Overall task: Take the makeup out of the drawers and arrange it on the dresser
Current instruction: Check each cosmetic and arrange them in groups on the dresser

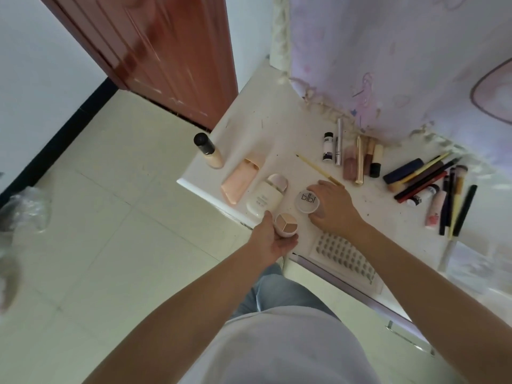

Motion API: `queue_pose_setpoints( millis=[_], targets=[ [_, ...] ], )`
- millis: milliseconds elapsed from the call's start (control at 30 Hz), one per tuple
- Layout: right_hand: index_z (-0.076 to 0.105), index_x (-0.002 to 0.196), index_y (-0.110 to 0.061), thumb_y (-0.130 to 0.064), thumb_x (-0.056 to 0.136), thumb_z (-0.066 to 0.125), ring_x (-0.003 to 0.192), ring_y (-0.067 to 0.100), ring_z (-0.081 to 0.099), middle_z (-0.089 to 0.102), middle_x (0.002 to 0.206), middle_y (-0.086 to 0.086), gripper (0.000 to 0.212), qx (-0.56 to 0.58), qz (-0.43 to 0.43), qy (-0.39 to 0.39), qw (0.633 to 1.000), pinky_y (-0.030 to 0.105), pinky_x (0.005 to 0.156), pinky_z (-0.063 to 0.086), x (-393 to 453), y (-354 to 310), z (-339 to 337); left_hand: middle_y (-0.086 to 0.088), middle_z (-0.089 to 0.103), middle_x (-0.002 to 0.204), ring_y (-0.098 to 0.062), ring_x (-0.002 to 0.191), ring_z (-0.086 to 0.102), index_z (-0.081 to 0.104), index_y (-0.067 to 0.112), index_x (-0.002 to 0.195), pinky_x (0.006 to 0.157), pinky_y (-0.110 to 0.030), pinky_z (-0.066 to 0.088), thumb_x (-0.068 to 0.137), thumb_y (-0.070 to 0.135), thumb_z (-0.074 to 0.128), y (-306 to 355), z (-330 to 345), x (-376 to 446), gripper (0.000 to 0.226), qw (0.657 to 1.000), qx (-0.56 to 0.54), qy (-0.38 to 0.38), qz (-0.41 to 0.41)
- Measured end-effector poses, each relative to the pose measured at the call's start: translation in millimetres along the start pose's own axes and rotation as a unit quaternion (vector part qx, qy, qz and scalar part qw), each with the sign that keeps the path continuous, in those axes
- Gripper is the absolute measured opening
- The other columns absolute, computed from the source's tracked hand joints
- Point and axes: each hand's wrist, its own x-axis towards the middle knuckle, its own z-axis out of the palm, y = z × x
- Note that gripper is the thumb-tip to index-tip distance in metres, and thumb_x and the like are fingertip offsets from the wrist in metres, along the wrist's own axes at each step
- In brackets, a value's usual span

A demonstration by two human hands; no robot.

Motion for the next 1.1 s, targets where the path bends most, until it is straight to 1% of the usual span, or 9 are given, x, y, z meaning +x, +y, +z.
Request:
queue_pose_setpoints(
  millis=[133, 333, 433, 567, 667, 733, 800, 933, 1100],
  targets=[
    [0.04, 0.133, -0.007, -0.012, 0.078, 0.057, 0.135, 0.023, 0.033, 0.045, 0.138, 0.01, 0.058, -0.01, -0.005, 0.032, 0.999, 0.033, 0.107, 0.027, -1, -4, 5, -0.025, 0.05, 0.128, -0.034, 0.118, 0.051, 0.037, -0.004, 0.131, 0.088, -0.035, 0.044, 0.096, 0.041, 0.035, -4, 1, -2, 0.057, 0.999, 0.045, -0.017, 0.019],
    [0.041, 0.131, 0.001, 0.002, 0.078, 0.05, 0.129, 0.028, 0.037, 0.045, 0.134, 0.018, 0.053, 0.021, 0.017, 0.063, 0.998, 0.033, 0.103, 0.028, -16, -3, 10, -0.024, 0.043, 0.135, -0.033, 0.124, 0.045, 0.03, -0.003, 0.132, 0.096, -0.034, 0.041, 0.097, 0.032, 0.037, -10, -12, -7, 0.051, 0.996, 0.058, -0.022, 0.057],
    [0.04, 0.131, 0.003, 0.001, 0.082, 0.051, 0.132, 0.03, 0.033, 0.042, 0.138, 0.019, 0.05, 0.069, 0.037, 0.115, 0.99, 0.028, 0.107, 0.02, -35, -3, 11, -0.019, 0.052, 0.119, -0.028, 0.11, 0.053, 0.039, 0.001, 0.125, 0.09, -0.031, 0.043, 0.097, 0.026, 0.038, -14, -18, -11, 0.038, 0.993, 0.092, -0.031, 0.071],
    [0.032, 0.138, -0.009, -0.028, 0.08, 0.065, 0.14, 0.026, 0.017, 0.028, 0.148, 0.013, 0.069, 0.002, 0.08, 0.082, 0.993, 0.038, 0.113, 0.014, -73, 14, 11, -0.005, 0.05, 0.076, -0.015, 0.066, 0.049, 0.047, 0.011, 0.081, 0.063, -0.024, 0.043, 0.095, 0.015, 0.041, -28, -27, -11, 0.016, 0.971, 0.216, -0.021, 0.103],
    [0.002, 0.144, -0.025, -0.058, 0.069, 0.065, 0.142, 0.026, -0.009, -0.008, 0.154, 0.008, 0.103, -0.129, 0.143, -0.082, 0.978, 0.047, 0.115, 0.001, -99, 30, 16, -0.003, 0.054, 0.079, -0.016, 0.071, 0.05, 0.051, 0.011, 0.082, 0.064, -0.025, 0.041, 0.092, 0.012, 0.043, -43, -32, -6, 0.012, 0.902, 0.389, -0.02, 0.185],
    [-0.01, 0.143, -0.029, -0.062, 0.066, 0.065, 0.141, 0.03, -0.015, -0.02, 0.152, 0.01, 0.112, -0.162, 0.148, -0.122, 0.968, 0.05, 0.113, -0.004, -106, 37, 22, -0.001, 0.056, 0.092, -0.015, 0.084, 0.052, 0.055, 0.008, 0.101, 0.072, -0.022, 0.039, 0.091, 0.014, 0.047, -49, -34, -2, 0.014, 0.793, 0.544, -0.026, 0.274],
    [-0.012, 0.143, -0.029, -0.06, 0.067, 0.065, 0.141, 0.031, -0.012, -0.018, 0.152, 0.012, 0.112, -0.167, 0.134, -0.118, 0.97, 0.05, 0.113, -0.003, -106, 39, 22, -0.002, 0.057, 0.105, -0.015, 0.092, 0.054, 0.052, 0.005, 0.113, 0.077, -0.019, 0.038, 0.089, 0.016, 0.051, -51, -34, -2, 0.026, 0.705, 0.624, -0.036, 0.336],
    [0.001, 0.144, -0.026, -0.057, 0.064, 0.068, 0.138, 0.032, 0.004, -0.001, 0.15, 0.014, 0.108, -0.144, 0.103, -0.083, 0.981, 0.044, 0.114, 0.005, -103, 37, 11, -0.005, 0.053, 0.12, -0.016, 0.099, 0.054, 0.046, 0.009, 0.123, 0.083, -0.022, 0.04, 0.087, 0.017, 0.055, -47, -25, -9, 0.038, 0.616, 0.676, -0.069, 0.398],
    [0.01, 0.143, -0.028, -0.052, 0.058, 0.075, 0.137, 0.026, 0.006, 0.005, 0.15, 0.008, 0.11, 0.022, 0.082, -0.038, 0.996, 0.041, 0.113, 0.013, -115, 30, -26, -0.004, 0.039, 0.132, -0.012, 0.11, 0.046, 0.023, 0.013, 0.14, 0.089, -0.03, 0.047, 0.074, 0.017, 0.073, -18, 2, -21, 0.083, 0.701, 0.611, -0.142, 0.339]
  ],
)
